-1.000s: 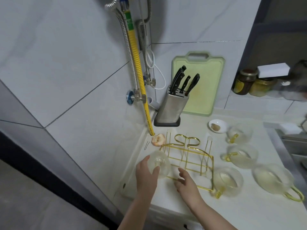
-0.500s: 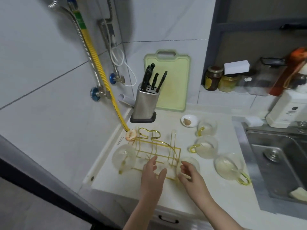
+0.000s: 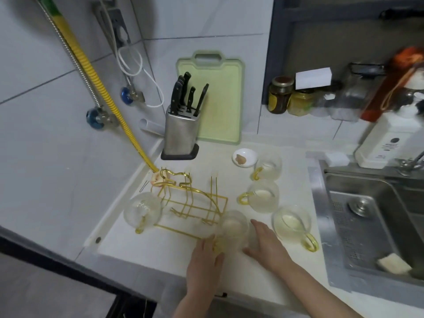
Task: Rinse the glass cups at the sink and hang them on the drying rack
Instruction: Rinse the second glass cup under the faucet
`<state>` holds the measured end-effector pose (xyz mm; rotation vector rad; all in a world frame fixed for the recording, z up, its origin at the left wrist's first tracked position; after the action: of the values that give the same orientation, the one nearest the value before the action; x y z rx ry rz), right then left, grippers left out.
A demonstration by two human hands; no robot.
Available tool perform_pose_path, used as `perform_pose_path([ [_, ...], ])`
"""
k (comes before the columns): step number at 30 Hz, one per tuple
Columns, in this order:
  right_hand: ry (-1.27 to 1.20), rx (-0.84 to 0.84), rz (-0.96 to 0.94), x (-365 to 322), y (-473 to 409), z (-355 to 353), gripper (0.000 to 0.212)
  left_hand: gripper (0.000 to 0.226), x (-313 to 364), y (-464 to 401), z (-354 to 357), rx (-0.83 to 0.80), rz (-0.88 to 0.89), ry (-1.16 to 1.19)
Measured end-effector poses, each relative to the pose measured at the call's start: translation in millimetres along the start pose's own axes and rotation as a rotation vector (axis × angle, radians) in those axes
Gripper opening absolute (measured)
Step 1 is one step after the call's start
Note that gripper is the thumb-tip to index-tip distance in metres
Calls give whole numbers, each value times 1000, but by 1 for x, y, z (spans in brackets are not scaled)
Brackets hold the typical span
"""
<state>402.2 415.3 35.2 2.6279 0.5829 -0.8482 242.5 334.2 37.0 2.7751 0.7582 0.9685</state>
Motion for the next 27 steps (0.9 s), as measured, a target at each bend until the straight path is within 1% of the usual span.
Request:
perform_pose_path([
  [3, -44, -69, 6, -1, -14, 9, 102, 46, -4, -11, 2, -40, -85, 20],
  [7, -156, -39, 18, 3, -27, 17, 114, 31, -2, -26, 1, -81, -77, -41],
  [10, -280, -5, 19, 7, -28, 23, 113, 30, -3, -31, -2, -84, -45, -26],
  [13, -422, 62, 30, 2, -20, 19, 103, 28, 0, -30, -9, -57, 9, 32],
  [15, -486, 136, 34, -2, -12, 7, 100, 27, 8, -28, -14, -48, 77, 69],
  [17, -484, 237, 20, -7, 0, -10, 98, 26, 22, -28, -19, -49, 184, 111],
  [20, -407, 416, 11, -9, 26, -42, 94, 23, 50, -25, -24, -100, 305, 199],
  [23, -332, 571, 27, -3, 58, -70, 93, 14, 85, -14, -21, -182, 408, 320],
  [25, -326, 661, 55, 5, 81, -84, 90, 18, 109, -4, -12, -238, 473, 352],
  [27, -306, 723, 95, 16, 104, -95, 90, 31, 130, 6, 4, -288, 514, 372],
])
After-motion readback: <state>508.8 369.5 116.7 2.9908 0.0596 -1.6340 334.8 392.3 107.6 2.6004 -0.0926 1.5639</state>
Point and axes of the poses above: each hand's wrist, its own y-axis away from the middle knuckle, its own z-axis out of the palm, x = y × z, the point moved 6 cm from there along -y, towards the middle knuckle, and after that the axes turned 8 degrees about -z, right-handed, at the moved point
